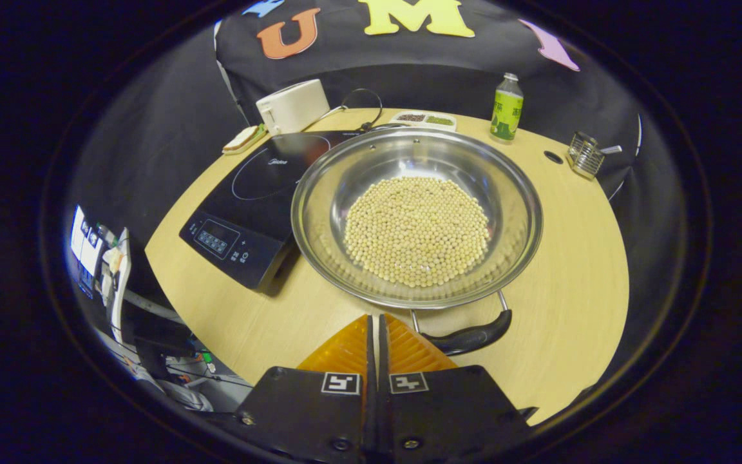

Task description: First push the handle of the pot to place it horizontally, then grasp the pot with both hands and set it on the induction cooktop.

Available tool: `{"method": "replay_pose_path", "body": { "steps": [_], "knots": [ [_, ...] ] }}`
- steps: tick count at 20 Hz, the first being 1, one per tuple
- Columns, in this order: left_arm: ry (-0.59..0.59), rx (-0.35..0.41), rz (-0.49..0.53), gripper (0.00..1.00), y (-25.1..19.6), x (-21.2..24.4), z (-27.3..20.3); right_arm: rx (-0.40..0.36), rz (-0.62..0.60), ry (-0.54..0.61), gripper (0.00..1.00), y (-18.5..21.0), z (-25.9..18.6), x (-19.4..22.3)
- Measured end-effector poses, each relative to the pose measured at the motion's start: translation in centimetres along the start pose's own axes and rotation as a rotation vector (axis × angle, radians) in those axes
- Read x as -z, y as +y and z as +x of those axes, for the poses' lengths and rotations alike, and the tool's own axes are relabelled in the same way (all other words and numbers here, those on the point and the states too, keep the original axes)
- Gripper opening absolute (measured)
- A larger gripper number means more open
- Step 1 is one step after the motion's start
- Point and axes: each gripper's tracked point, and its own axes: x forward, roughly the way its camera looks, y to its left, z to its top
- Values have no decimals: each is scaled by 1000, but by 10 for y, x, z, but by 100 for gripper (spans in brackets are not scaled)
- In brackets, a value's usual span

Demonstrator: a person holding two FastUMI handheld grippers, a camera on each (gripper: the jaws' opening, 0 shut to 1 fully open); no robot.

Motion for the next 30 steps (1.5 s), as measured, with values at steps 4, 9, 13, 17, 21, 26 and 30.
{"method": "replay_pose_path", "body": {
  "steps": [4, 9, 13, 17, 21, 26, 30],
  "knots": [
    [15, -11, 18, 96, 3, 2, 3, -11, 22, 10, 4, -5, 4, 3],
    [24, -31, 33, 96, 0, -1, 5, -26, 26, 15, 0, -18, 0, 5],
    [28, -53, 29, 96, -4, -1, 2, -34, 36, 17, 3, -31, -3, 6],
    [44, -87, 22, 96, -10, 2, 3, -41, 30, 19, 0, -48, -5, 4],
    [43, -125, 32, 96, -14, 1, 1, -57, 27, 23, 4, -65, -7, 0],
    [48, -171, 30, 96, -25, -1, -1, -71, -5, 33, 4, -89, -6, -7],
    [48, -206, 33, 96, -38, -2, -1, -87, -35, 40, 4, -109, -6, -11]
  ]
}}
